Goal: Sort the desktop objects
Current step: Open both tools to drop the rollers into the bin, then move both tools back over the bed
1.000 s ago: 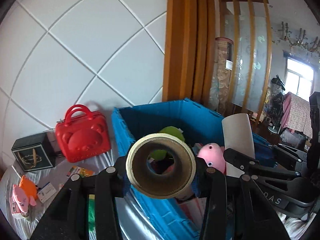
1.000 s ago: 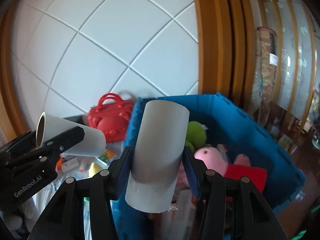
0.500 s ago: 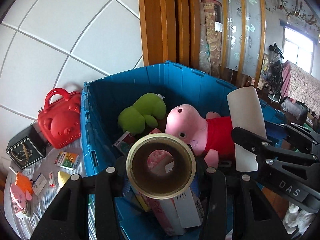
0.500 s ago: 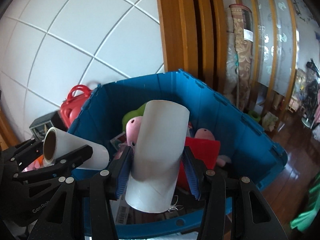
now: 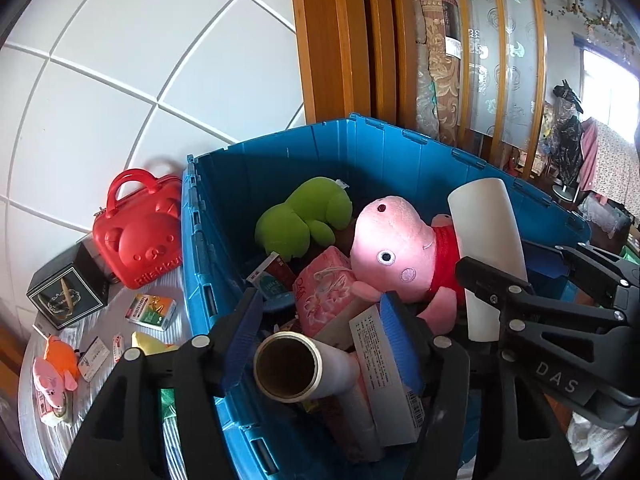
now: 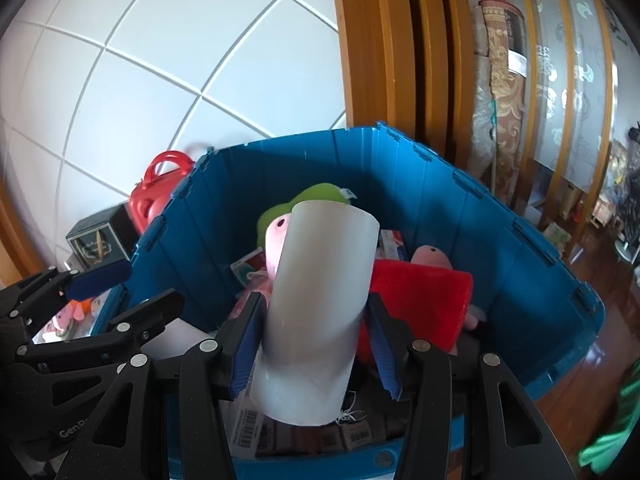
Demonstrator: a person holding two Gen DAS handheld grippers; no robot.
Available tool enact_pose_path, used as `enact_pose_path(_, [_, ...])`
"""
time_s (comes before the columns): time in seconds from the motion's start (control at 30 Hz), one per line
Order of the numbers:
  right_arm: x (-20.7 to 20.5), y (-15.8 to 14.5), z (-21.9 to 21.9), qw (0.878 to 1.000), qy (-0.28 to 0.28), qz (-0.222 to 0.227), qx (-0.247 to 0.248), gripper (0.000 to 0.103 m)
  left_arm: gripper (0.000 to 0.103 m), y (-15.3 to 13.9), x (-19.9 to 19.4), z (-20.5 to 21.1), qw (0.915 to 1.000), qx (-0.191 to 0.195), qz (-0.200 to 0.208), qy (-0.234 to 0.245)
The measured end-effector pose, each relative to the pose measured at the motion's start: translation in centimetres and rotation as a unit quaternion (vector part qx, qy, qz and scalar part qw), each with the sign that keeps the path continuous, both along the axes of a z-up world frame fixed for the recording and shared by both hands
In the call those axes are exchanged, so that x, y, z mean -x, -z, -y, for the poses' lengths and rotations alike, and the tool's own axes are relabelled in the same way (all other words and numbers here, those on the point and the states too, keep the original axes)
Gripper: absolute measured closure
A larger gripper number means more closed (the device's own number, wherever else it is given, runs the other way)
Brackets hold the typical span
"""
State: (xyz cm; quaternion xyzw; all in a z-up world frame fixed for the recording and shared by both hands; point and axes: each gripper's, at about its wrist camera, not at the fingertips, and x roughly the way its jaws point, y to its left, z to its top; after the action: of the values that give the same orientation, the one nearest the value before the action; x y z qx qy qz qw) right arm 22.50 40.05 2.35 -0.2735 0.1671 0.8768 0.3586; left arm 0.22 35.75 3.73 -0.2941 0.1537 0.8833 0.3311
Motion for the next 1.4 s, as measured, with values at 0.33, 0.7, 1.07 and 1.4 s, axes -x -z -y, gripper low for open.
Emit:
enact_pose_path(0.33, [-0.9,-1.3,0.5,1.0,0.017,-0.003,-0.019,0.05,0.042,-0.4,-0.5,0.9,1.0,-0.007,-0.005,-0.002])
enact_pose_path(0.7, [-0.4,-3.3,3.8,0.999,0.016,-0.016,-0.044,0.013,0.027,-1.2,-0.9,7.5,0.9982,-0.043,-0.028,-0.032])
enact_pose_path(1.07, [7.8,-6.0,11.0,0.996,-0.058,-0.037,-0.059,0.0,0.027,-0.3,4.7,25.1,0.9821,-0.065,-0.029,-0.174])
enact_pose_path(1.4, [20.3,-3.4,17.9,0.99,-0.139,-0.021,-0.018,0.0,0.027,4.8,10.9,43.8,0.9465,-0.031,0.013,-0.321])
